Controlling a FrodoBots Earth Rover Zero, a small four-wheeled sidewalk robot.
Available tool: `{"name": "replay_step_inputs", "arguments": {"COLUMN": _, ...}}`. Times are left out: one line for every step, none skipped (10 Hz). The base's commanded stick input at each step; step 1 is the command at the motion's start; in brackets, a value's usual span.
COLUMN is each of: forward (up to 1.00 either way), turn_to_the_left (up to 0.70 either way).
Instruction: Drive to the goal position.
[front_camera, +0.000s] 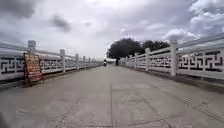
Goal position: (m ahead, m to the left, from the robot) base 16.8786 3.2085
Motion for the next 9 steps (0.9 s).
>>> {"name": "replay_step_inputs", "arguments": {"forward": 0.70, "turn_to_the_left": 0.00}}
{"name": "replay_step_inputs", "arguments": {"forward": 0.70, "turn_to_the_left": 0.00}}
{"name": "replay_step_inputs", "arguments": {"forward": 0.70, "turn_to_the_left": 0.00}}
{"name": "replay_step_inputs", "arguments": {"forward": 0.70, "turn_to_the_left": 0.00}}
{"name": "replay_step_inputs", "arguments": {"forward": 0.70, "turn_to_the_left": 0.00}}
{"name": "replay_step_inputs", "arguments": {"forward": 0.70, "turn_to_the_left": 0.00}}
{"name": "replay_step_inputs", "arguments": {"forward": 0.70, "turn_to_the_left": 0.00}}
{"name": "replay_step_inputs", "arguments": {"forward": 0.70, "turn_to_the_left": 0.00}}
{"name": "replay_step_inputs", "arguments": {"forward": 0.70, "turn_to_the_left": 0.00}}
